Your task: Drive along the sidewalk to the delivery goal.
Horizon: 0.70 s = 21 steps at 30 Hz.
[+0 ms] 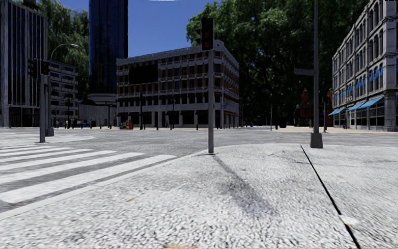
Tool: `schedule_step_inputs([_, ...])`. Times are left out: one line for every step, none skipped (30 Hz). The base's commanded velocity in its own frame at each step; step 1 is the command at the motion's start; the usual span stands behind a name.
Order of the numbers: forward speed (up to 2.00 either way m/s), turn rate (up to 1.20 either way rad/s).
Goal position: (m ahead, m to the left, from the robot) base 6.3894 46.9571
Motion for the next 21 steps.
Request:
schedule_step_inputs([2.00,0.59])
schedule_step_inputs([2.00,0.59])
schedule_step_inputs([2.00,0.59])
schedule_step_inputs([2.00,0.59])
schedule_step_inputs([2.00,0.60])
schedule_step_inputs([2.00,0.60])
schedule_step_inputs([2.00,0.60])
schedule_step_inputs([2.00,0.60])
schedule_step_inputs([2.00,0.60])
schedule_step_inputs([2.00,0.61])
schedule_step_inputs([2.00,0.65])
schedule_step_inputs([2.00,0.65])
schedule_step_inputs([2.00,0.66])
schedule_step_inputs([2.00,0.66])
schedule_step_inputs([2.00,0.66])
schedule_step_inputs([2.00,0.66])
schedule_step_inputs([2.00,0.66])
schedule_step_inputs([2.00,0.66])
schedule_step_inputs([2.00,0.66])
schedule_step_inputs([2.00,0.66])
schedule_step_inputs([2.00,0.66])
